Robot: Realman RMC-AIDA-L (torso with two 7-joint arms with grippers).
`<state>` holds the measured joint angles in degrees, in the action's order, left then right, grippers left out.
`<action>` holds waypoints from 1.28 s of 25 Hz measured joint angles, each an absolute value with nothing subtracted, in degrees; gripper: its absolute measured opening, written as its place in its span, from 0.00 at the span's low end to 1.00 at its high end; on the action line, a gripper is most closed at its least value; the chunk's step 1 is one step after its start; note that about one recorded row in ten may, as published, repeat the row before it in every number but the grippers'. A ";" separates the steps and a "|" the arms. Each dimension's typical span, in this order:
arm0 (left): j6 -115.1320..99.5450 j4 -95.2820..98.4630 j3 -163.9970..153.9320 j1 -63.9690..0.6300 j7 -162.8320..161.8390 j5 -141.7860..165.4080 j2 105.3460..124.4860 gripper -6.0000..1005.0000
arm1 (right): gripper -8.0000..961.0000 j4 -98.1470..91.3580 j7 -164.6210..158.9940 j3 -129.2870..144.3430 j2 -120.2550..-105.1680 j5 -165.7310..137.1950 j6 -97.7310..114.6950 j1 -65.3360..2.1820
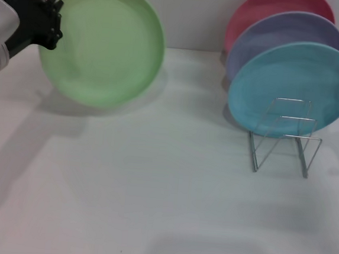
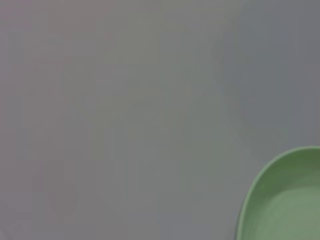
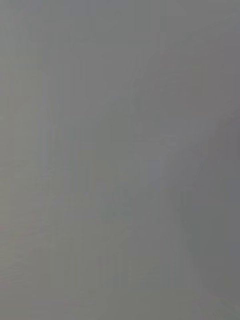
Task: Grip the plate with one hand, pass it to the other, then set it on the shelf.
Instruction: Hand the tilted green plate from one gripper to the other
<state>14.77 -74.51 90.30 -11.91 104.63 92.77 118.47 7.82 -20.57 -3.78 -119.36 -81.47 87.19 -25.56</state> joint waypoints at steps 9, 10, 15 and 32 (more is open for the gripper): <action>11.71 -76.18 91.08 -12.13 104.69 95.69 118.20 0.04 | 0.72 7.59 -20.57 -3.78 -119.30 -81.47 87.19 -25.63; 11.63 -76.60 91.06 -12.02 104.74 96.38 118.21 0.04 | 0.72 7.58 -20.57 -3.79 -119.29 -81.47 87.19 -25.65; 6.96 -77.51 88.47 -11.83 104.81 103.63 118.33 0.04 | 0.72 7.50 -20.57 -3.96 -119.27 -81.47 87.19 -25.67; -18.11 -71.74 72.38 -13.11 100.64 117.00 117.61 0.04 | 0.72 7.73 -20.57 -4.59 -119.27 -81.47 87.11 -25.84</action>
<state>-18.11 -71.74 72.38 -13.11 100.64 117.00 117.61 7.73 -20.57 -4.59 -119.27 -81.47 87.11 -25.84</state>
